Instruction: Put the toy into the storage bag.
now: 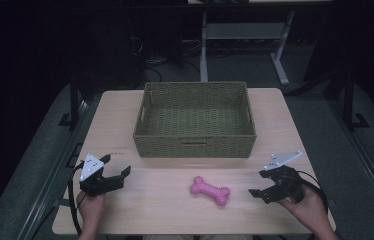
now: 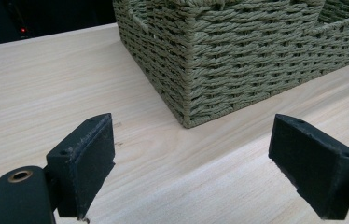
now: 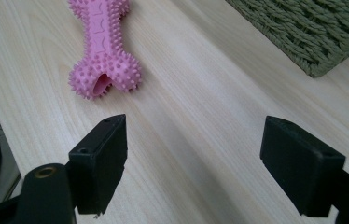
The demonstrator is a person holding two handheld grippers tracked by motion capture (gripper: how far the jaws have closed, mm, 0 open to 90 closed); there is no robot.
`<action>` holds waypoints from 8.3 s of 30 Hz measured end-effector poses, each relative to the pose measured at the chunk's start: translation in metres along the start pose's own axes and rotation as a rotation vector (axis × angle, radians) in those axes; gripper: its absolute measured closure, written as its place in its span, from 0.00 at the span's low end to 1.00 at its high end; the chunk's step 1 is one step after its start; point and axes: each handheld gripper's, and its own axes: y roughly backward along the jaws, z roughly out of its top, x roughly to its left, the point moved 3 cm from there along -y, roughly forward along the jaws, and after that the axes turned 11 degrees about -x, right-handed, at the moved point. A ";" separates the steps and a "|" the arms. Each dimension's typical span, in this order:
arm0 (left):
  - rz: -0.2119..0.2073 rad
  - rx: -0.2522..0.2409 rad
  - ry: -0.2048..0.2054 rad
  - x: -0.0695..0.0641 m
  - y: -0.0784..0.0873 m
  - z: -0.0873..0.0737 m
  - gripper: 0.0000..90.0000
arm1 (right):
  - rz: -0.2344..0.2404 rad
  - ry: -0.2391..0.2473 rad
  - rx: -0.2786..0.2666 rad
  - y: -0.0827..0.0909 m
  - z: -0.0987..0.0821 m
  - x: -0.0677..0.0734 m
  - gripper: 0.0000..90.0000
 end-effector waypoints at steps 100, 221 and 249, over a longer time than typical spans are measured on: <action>0.012 -0.011 0.001 0.003 0.001 0.001 0.15 | 0.203 0.259 0.235 -0.088 0.070 0.059 0.29; 0.012 -0.016 0.010 0.004 0.002 0.001 0.15 | 0.289 0.323 0.276 -0.077 0.118 0.038 0.65; 0.011 -0.023 0.012 0.003 -0.001 0.001 0.15 | 0.288 0.349 0.273 -0.065 0.154 0.028 0.65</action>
